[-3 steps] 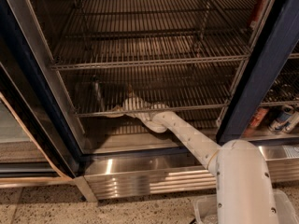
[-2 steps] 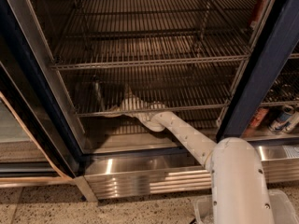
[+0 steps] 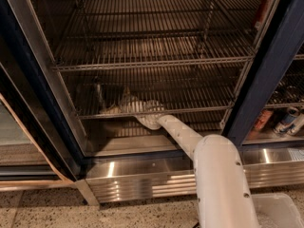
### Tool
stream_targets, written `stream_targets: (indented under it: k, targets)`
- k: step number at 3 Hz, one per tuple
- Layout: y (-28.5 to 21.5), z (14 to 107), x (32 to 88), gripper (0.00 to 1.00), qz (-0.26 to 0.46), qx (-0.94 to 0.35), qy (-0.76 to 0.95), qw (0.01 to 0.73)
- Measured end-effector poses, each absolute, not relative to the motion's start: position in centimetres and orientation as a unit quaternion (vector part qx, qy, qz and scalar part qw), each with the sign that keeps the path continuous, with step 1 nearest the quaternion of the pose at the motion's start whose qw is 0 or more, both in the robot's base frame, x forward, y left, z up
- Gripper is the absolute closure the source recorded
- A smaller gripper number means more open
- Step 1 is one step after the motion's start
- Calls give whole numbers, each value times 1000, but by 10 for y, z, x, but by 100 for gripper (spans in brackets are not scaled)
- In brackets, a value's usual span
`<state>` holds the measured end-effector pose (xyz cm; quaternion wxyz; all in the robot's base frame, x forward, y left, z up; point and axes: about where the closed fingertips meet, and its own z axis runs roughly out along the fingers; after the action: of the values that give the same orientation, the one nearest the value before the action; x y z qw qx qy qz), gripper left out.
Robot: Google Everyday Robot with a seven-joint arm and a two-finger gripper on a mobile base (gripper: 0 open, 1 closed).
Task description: Pick redbull can from bottom shelf of fridge
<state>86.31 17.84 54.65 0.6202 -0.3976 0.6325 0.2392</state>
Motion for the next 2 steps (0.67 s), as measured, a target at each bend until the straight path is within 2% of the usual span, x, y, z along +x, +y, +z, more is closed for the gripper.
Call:
stream_targets:
  k: [2]
  targets:
    - [196, 533, 871, 0, 248, -395, 626, 625]
